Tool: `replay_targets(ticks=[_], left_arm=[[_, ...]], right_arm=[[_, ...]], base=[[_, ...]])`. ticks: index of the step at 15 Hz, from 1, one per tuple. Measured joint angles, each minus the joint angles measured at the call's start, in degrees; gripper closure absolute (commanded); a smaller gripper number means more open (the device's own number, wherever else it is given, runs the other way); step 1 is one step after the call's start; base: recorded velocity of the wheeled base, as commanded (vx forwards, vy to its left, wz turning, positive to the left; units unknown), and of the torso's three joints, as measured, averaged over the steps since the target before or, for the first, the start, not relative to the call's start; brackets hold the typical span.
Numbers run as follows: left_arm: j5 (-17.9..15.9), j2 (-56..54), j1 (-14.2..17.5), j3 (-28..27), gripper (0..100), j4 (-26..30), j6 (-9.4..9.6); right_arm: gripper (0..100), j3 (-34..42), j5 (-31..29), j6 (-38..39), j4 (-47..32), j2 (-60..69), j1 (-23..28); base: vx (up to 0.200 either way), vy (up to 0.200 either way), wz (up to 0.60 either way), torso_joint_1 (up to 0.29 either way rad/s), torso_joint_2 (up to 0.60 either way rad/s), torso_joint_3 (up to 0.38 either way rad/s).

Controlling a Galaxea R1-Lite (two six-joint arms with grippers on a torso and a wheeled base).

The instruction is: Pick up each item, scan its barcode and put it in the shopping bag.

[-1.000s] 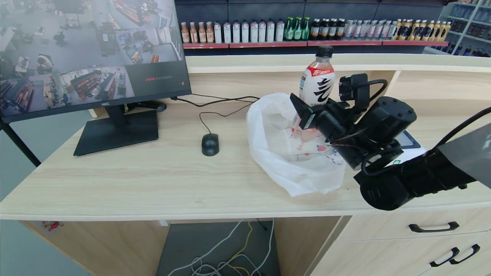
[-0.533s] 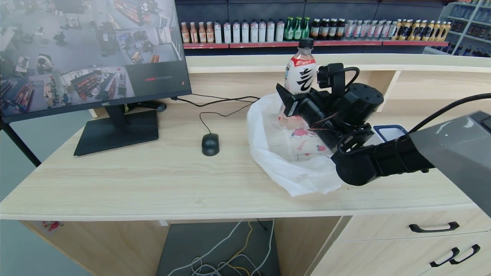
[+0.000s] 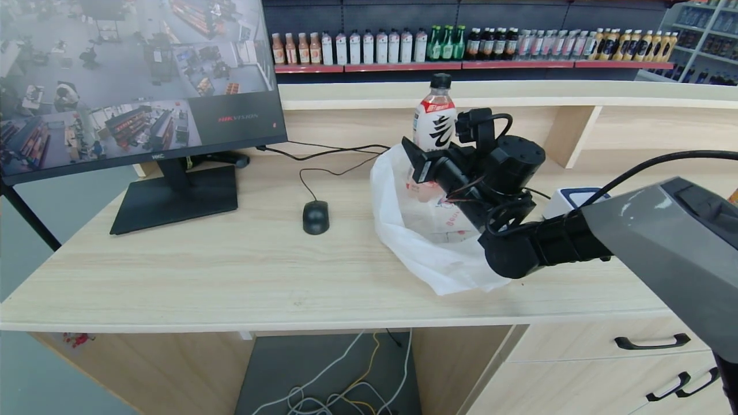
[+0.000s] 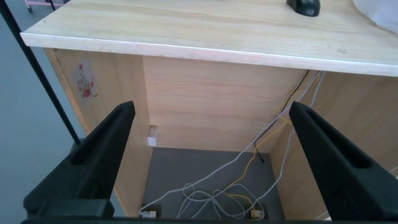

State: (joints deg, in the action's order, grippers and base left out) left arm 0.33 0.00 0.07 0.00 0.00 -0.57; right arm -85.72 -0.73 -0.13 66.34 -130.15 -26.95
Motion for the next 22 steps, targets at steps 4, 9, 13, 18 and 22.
replay_targets(ticks=[4, 9, 13, 18, 22], left_arm=[[0.0, 0.0, 0.0, 0.0, 0, 0.0, -0.02], [0.0, 0.0, 0.0, 0.0, 0, 0.0, 0.0], [0.0, 0.0, 0.0, 0.0, 0, 0.0, -0.02], [0.0, 0.0, -0.02, 0.0, 0, 0.0, -0.02], [-0.01, 0.0, 0.0, 0.0, 0, 0.0, 0.0]], right_arm=[[100, -0.07, 0.02, 0.35, 0.11, -1.19, -0.24], [100, 0.11, 0.0, 1.3, 0.39, -2.33, -0.28], [100, 0.17, 0.0, 1.22, 0.48, -3.21, -0.63], [100, 0.45, 0.05, 1.19, 0.55, -3.69, -0.68], [100, 1.07, 0.05, 1.26, 0.55, -4.0, -0.68]], base=[[0.0, 0.0, 0.0, 0.0, 0.0, 0.0], [0.0, 0.0, 0.0, 0.0, 0.0, 0.0], [0.0, 0.0, 0.0, 0.0, 0.0, 0.0], [0.0, 0.0, 0.0, 0.0, 0.0, 0.0], [0.0, 0.0, 0.0, 0.0, 0.0, 0.0]])
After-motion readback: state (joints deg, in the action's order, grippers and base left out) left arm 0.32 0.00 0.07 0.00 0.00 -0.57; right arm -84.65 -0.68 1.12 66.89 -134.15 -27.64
